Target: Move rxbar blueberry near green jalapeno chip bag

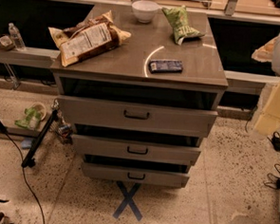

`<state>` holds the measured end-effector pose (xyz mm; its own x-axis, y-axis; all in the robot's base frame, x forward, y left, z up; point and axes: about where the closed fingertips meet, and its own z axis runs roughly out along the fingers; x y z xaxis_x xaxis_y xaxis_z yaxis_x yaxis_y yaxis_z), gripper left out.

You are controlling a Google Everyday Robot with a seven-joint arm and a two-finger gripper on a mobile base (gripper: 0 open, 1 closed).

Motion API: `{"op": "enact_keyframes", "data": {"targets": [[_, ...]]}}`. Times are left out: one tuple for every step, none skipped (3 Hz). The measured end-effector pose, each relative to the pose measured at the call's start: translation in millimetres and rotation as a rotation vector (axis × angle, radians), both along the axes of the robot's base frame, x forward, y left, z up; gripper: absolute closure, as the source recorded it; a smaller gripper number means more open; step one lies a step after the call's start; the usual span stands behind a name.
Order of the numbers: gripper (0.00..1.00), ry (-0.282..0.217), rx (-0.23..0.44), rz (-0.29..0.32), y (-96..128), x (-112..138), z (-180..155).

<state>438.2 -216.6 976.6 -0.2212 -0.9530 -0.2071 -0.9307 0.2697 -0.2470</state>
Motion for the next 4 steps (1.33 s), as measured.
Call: {"op": "enact_keyframes", "data": {"targets": [[0.00, 0.000, 0.000, 0.000, 0, 0, 0], [0.00, -0.033, 0.081, 0.005, 5, 28, -4], [0.00, -0.080, 0.235, 0.022, 12, 75, -13], [0.00, -0.123, 0.390, 0.038, 18, 115, -18]]}}
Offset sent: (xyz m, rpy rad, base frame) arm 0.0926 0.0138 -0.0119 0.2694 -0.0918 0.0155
